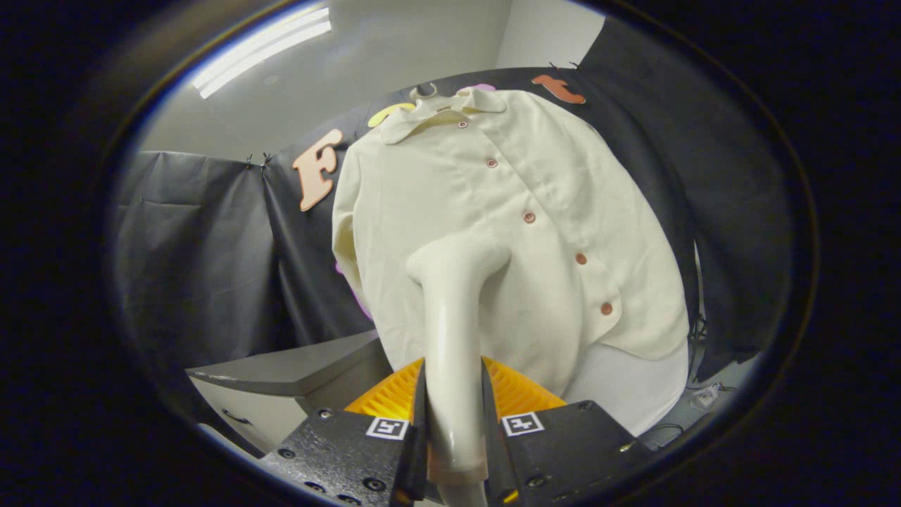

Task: Iron the clothes twice with a garment steamer, once on the left side and once on the right side.

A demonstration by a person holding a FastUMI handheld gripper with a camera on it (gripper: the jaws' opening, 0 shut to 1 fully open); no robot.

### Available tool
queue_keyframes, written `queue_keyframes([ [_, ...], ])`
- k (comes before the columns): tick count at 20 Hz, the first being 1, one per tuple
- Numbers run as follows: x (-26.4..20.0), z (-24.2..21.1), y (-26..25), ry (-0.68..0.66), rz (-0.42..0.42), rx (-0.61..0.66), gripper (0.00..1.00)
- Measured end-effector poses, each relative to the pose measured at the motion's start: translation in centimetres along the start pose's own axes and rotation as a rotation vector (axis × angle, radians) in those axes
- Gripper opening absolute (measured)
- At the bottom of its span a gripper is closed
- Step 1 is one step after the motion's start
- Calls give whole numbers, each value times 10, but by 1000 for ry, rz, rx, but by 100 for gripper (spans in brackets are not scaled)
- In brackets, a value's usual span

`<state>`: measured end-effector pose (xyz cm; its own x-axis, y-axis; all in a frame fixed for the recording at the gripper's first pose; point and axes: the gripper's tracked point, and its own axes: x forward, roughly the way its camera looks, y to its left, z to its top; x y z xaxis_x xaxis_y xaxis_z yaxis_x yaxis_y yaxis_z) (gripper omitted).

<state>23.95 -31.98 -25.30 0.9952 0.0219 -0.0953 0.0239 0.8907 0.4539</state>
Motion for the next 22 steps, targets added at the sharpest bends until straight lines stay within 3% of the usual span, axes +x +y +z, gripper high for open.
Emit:
queue_keyframes([
  [15,-39,-98,-31,161,-43,83,34],
  [22,-66,-118,-43,208,-76,155,32],
])
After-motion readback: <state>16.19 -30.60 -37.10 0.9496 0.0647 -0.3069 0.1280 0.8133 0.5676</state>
